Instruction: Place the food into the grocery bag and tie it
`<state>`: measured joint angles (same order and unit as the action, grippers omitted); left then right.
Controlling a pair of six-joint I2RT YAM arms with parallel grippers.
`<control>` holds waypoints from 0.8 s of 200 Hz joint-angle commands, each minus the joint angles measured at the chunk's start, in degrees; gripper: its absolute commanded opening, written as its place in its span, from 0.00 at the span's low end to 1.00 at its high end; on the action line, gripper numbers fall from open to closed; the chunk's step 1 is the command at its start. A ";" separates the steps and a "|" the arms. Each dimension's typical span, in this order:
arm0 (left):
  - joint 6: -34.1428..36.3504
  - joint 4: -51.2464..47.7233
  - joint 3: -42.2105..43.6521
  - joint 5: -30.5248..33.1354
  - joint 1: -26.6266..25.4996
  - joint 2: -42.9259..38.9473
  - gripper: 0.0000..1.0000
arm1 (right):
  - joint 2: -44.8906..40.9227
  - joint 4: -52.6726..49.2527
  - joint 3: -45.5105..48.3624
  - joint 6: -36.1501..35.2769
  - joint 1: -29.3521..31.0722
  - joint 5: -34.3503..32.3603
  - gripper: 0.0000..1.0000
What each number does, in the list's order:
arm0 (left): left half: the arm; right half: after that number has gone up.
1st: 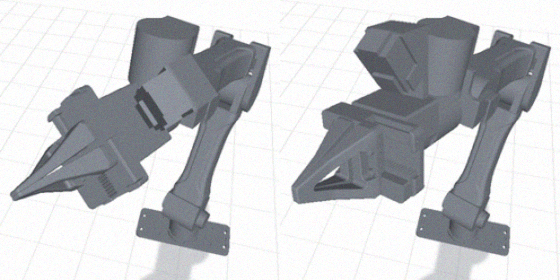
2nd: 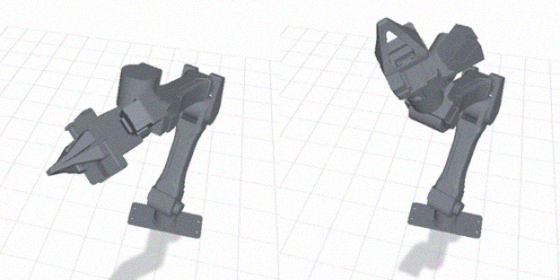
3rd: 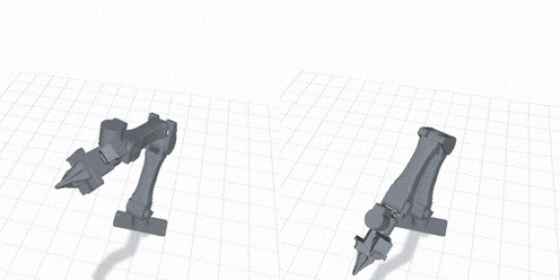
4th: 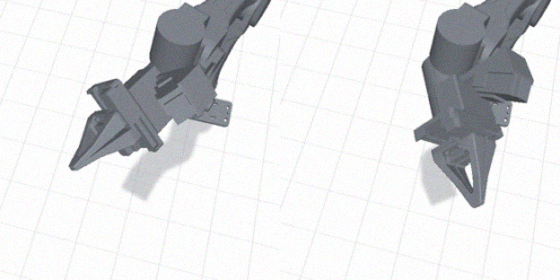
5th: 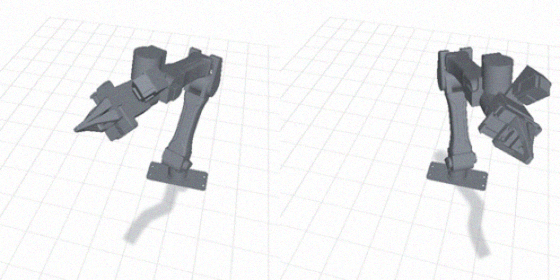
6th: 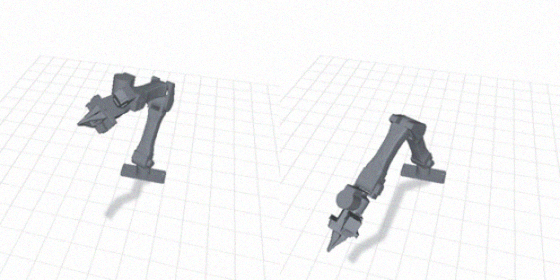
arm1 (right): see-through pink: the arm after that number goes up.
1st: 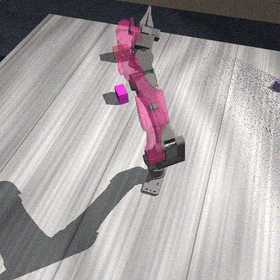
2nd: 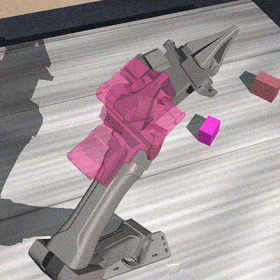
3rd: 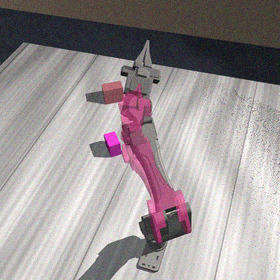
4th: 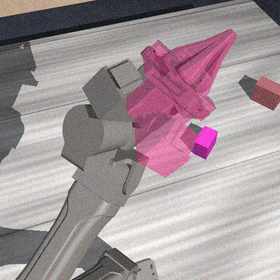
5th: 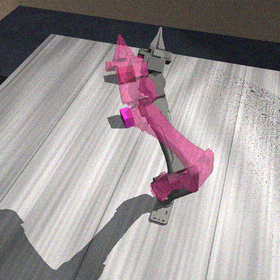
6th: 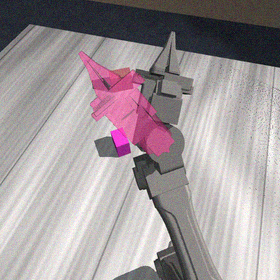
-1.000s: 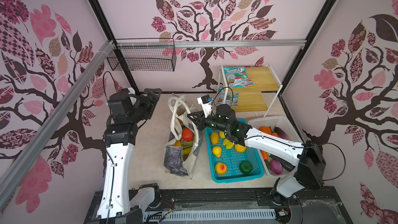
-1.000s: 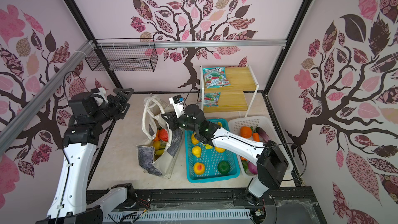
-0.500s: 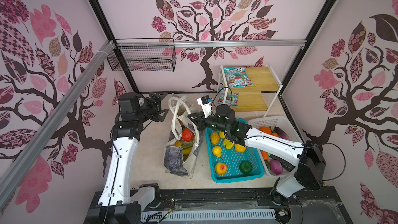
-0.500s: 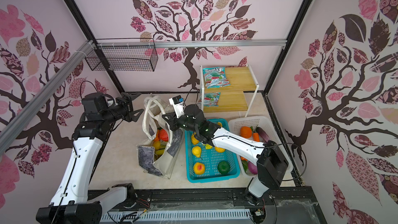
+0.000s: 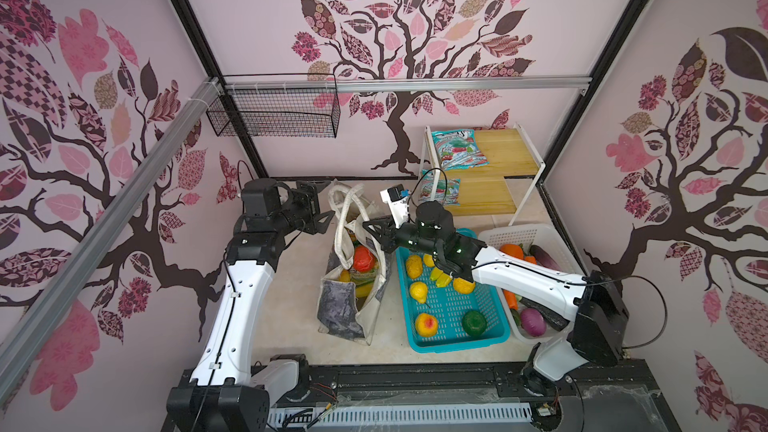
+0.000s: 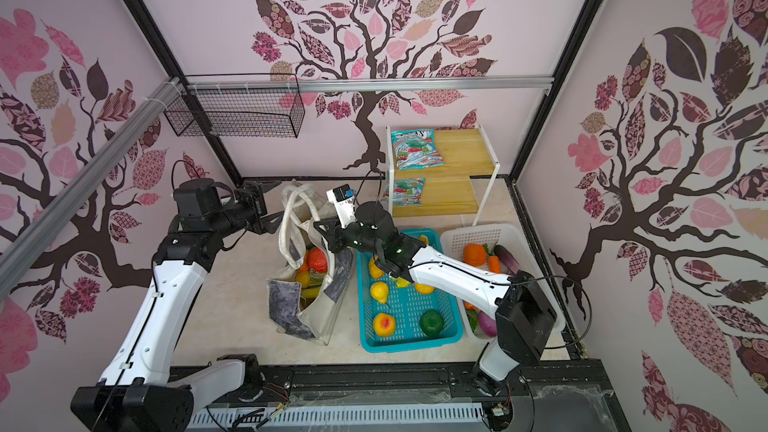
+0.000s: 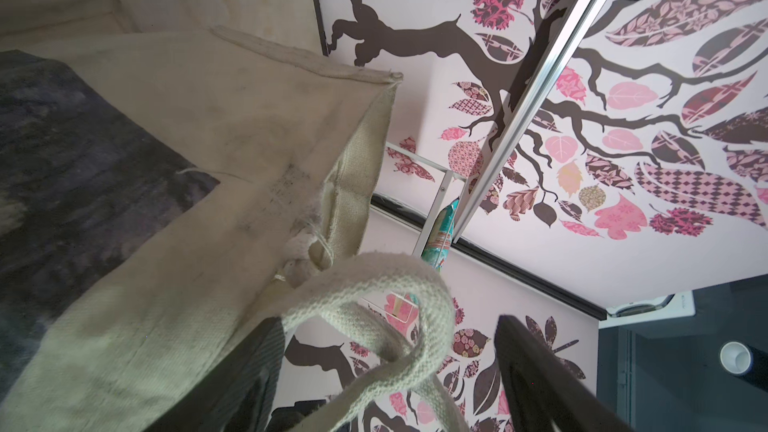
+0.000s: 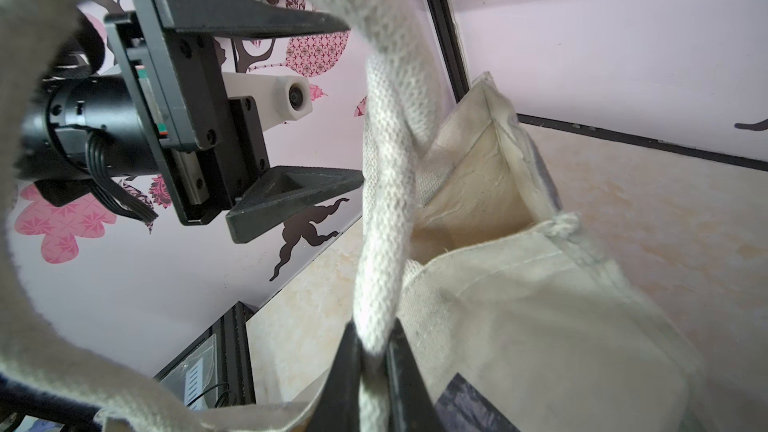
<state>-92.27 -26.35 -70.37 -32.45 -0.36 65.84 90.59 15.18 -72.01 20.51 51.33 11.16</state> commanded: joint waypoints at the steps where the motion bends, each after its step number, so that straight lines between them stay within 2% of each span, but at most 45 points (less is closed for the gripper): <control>1: -1.65 3.19 1.05 -0.87 -0.53 1.52 0.76 | -0.86 -0.15 -2.51 -1.00 0.61 -0.52 0.00; 30: -1.75 1.99 0.46 0.24 -0.78 -0.11 0.67 | -0.43 -0.15 -2.30 -0.99 0.81 -0.52 0.00; 63: -2.70 0.32 1.41 4.64 -0.76 -5.44 0.67 | -0.41 -0.23 -2.18 -1.24 0.89 -0.87 0.00; 87: -2.70 0.21 0.22 2.35 -0.86 -2.71 0.67 | -0.50 -0.06 -2.20 -1.01 0.91 -0.70 0.00; 160: -4.23 6.55 -0.04 3.41 -1.30 2.04 0.63 | -0.16 -0.47 -2.62 -1.08 1.23 -0.30 0.00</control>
<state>-96.20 -23.66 -70.39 -29.82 -1.30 67.79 90.59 15.14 -72.01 20.32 52.01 10.66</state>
